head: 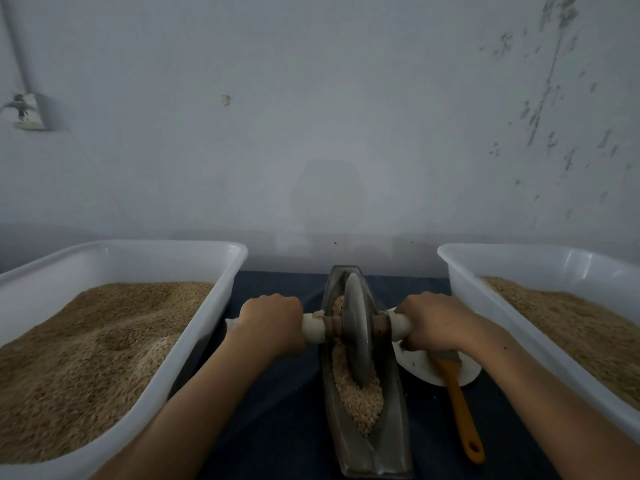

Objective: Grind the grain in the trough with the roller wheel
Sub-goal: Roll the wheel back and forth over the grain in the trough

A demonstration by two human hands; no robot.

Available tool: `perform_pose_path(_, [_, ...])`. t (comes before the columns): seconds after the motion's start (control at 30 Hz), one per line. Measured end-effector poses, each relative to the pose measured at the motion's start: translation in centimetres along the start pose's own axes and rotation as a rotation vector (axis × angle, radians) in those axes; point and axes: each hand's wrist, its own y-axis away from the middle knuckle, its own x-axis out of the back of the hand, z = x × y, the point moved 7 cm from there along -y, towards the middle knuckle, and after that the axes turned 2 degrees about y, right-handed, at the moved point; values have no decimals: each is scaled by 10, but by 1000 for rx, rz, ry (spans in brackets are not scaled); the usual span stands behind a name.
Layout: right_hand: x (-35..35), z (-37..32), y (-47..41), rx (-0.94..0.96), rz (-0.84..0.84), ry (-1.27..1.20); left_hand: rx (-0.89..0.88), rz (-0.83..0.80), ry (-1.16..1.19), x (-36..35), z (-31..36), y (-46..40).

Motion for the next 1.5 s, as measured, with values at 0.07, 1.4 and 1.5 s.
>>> perform_pose_path(0.07, [0,0,-1,-7,72,-12,14,63,-18,3,1,0])
perform_pose_path(1.4, [-3,3,1,-10,-104,-61,-10,-11,-25,5,2,5])
perform_pose_path(1.5, [-4,3,1,-14,-89,-81,-17,3,-39,6,4,6])
